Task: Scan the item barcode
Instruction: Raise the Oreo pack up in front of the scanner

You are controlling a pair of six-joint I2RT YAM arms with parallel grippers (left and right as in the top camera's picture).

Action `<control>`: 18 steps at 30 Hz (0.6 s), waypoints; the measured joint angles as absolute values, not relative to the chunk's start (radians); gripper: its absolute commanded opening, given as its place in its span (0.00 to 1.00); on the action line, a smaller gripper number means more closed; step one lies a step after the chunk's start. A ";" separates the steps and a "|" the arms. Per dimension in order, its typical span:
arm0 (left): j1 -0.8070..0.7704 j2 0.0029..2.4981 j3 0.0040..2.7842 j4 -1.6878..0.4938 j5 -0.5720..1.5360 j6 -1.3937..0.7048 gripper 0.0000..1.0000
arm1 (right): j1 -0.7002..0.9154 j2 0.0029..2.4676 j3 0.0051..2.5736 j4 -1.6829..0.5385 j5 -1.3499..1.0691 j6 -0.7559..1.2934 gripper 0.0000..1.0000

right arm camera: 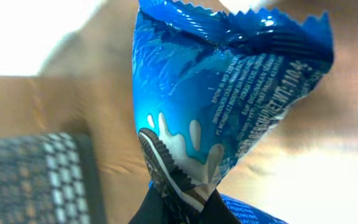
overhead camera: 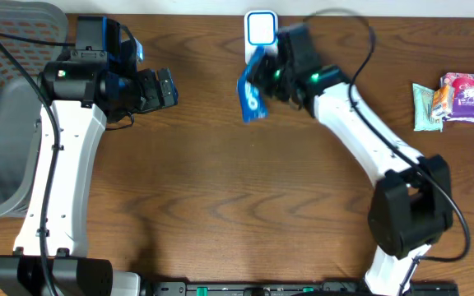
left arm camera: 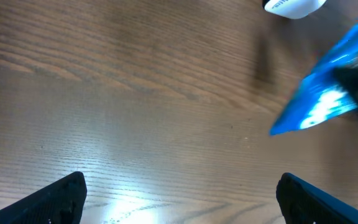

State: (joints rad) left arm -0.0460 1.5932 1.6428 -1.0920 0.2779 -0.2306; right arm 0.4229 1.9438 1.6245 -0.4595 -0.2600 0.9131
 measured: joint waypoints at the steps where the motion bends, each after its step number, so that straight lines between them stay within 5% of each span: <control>1: -0.046 1.593 1.643 -1.092 0.278 -0.231 0.98 | 0.422 1.939 1.642 -0.451 -0.249 0.912 0.01; 11: -0.046 1.593 1.643 -1.092 0.278 -0.231 0.98 | 0.416 1.939 1.673 -0.150 -0.204 0.759 0.01; 18: -0.046 1.593 1.643 -1.092 0.278 -0.231 0.98 | 0.351 2.059 1.677 0.106 -0.245 0.833 0.01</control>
